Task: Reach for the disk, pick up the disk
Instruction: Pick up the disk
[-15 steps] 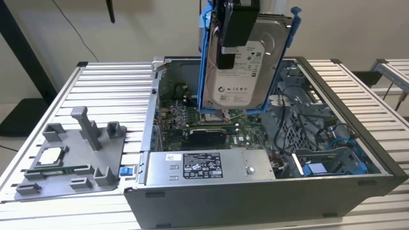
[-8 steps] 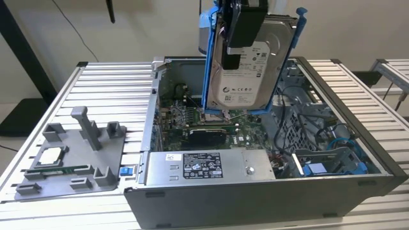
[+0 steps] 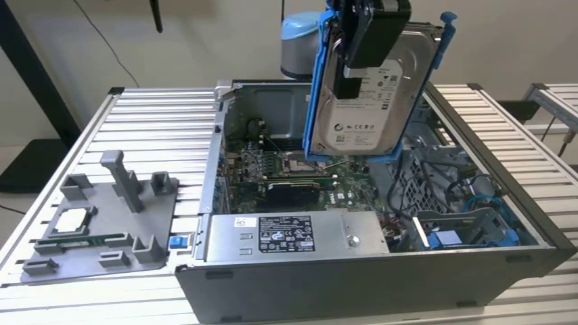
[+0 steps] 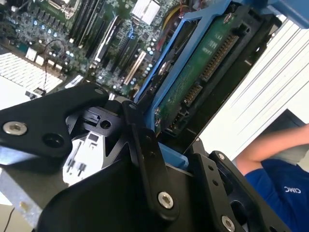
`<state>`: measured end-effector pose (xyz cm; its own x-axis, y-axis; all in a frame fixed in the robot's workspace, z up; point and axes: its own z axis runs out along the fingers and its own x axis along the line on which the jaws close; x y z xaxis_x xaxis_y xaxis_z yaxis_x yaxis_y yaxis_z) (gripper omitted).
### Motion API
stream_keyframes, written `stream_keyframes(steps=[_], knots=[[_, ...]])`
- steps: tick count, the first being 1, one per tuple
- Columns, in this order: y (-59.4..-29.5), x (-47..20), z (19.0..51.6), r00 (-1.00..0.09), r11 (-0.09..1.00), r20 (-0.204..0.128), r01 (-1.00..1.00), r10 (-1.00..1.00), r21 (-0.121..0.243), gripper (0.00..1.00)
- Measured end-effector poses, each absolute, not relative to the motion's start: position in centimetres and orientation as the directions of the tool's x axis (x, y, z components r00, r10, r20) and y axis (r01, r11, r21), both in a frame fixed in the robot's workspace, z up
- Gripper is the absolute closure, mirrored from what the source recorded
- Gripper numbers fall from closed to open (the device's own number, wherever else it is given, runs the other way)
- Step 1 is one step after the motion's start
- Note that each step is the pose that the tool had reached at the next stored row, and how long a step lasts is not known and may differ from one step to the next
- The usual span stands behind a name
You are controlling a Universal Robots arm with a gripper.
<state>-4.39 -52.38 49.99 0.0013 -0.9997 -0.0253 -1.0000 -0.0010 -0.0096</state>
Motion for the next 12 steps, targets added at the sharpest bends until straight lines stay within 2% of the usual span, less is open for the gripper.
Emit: stream_keyframes(steps=[12], knots=[[-52.5, -1.8, 49.9, 0.001, -0.001, -0.025, -1.000, -1.000, -0.010, 1.00]])
